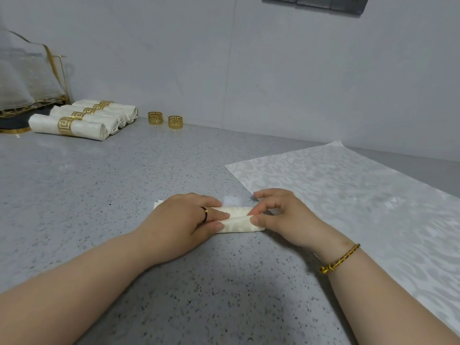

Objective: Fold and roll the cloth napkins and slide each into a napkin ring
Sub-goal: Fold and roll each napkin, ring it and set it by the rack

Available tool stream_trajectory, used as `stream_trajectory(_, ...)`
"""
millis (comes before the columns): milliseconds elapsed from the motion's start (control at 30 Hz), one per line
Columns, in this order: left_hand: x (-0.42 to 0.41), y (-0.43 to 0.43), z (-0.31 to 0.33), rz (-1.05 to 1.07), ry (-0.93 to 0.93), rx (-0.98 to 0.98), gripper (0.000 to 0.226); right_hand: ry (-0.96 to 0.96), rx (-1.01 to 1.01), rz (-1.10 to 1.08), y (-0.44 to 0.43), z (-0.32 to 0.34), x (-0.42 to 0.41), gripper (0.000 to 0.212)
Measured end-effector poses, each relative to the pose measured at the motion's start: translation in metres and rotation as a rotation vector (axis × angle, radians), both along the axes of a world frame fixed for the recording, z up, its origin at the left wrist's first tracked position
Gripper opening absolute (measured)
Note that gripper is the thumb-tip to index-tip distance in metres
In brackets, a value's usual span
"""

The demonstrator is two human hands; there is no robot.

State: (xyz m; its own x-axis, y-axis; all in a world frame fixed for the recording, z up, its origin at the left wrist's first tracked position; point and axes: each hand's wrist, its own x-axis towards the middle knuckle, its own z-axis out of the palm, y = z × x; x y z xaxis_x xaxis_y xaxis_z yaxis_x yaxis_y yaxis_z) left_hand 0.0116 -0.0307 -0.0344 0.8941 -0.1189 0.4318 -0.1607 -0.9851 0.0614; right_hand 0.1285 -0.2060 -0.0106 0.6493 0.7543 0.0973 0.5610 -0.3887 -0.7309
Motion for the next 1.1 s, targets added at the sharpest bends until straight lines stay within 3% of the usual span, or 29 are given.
stream_trajectory(200,-0.001,-0.009,0.008,0.067,0.069,-0.183,0.087,-0.016,0.019,0.011,0.000,0.004,-0.005,0.010)
stream_trajectory(367,0.016,-0.024,0.014,0.102,0.139,-0.173,0.079,-0.074,0.061,0.018,0.002,0.002,-0.006,0.031)
stream_trajectory(567,0.040,-0.039,0.016,0.192,0.225,-0.228,0.041,-0.077,0.108,0.011,0.000,-0.003,-0.003,0.032)
stream_trajectory(767,0.036,-0.028,0.014,0.238,0.107,-0.155,0.029,-0.115,0.258,-0.054,-0.002,-0.006,-0.005,0.017)
stream_trajectory(967,0.013,0.023,0.019,0.417,0.084,-0.101,0.031,-0.230,0.112,-0.160,-0.003,-0.009,0.000,0.021)
stream_trajectory(1100,0.000,0.079,0.022,0.595,0.054,-0.203,0.033,-0.264,0.035,-0.137,0.005,-0.010,-0.009,0.021)
